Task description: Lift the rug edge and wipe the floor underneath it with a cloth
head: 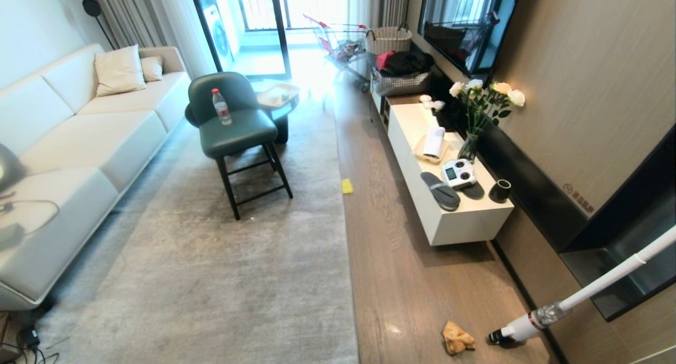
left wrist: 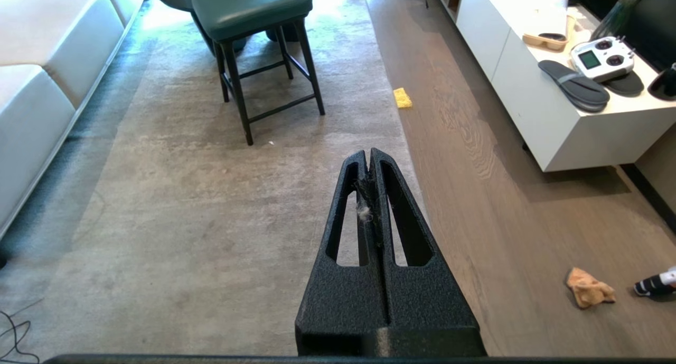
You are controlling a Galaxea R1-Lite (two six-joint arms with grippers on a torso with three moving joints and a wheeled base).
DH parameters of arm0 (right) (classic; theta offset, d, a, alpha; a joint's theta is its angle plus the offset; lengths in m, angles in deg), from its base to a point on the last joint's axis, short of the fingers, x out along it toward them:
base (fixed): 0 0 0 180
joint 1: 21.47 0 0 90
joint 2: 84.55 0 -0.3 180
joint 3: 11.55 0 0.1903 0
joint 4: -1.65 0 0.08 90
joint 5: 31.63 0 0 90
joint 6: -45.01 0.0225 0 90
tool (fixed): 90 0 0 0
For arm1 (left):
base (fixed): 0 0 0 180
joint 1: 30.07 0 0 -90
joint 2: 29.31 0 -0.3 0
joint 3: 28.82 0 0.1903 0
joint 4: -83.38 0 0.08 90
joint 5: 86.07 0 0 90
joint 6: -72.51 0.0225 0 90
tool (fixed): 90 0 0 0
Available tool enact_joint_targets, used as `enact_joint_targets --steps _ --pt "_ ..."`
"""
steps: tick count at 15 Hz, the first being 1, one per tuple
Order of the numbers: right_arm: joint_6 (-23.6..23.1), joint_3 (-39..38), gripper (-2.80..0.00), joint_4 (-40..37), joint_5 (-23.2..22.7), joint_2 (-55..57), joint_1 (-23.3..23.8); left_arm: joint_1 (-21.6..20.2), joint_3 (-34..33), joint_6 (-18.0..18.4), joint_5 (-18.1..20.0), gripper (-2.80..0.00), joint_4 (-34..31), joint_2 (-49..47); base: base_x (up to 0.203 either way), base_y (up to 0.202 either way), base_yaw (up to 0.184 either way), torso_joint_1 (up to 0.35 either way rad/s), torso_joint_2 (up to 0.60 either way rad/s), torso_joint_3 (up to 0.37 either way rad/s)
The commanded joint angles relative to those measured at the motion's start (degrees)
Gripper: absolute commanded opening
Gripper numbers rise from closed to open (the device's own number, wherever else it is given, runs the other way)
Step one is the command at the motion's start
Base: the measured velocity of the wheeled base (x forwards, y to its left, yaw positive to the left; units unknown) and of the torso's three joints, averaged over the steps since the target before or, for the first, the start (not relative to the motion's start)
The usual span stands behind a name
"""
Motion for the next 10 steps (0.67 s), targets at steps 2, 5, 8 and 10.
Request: enact_joint_targets --steps 2,5,8,10 --pt "0.0 0.0 -2.80 0.0 0.0 0.1 0.0 0.0 0.0 0.0 0.0 -2.80 0.0 0.0 0.000 0.000 0.000 0.000 0.00 0.000" --pt "0.0 0.0 -2.80 0.0 0.0 0.1 0.0 0.0 0.0 0.0 0.1 -2.80 0.0 0.0 0.000 0.000 0.000 0.000 0.00 0.000" --pt "0.0 0.0 -2.80 0.0 0.0 0.1 0.0 0.0 0.0 0.0 0.1 -2.80 0.0 0.0 0.000 0.000 0.000 0.000 0.00 0.000" --pt "0.0 0.0 -2.80 0.0 -0.1 0.1 0.0 0.0 0.0 0.0 0.0 -2.80 0.0 0.0 0.000 0.000 0.000 0.000 0.00 0.000"
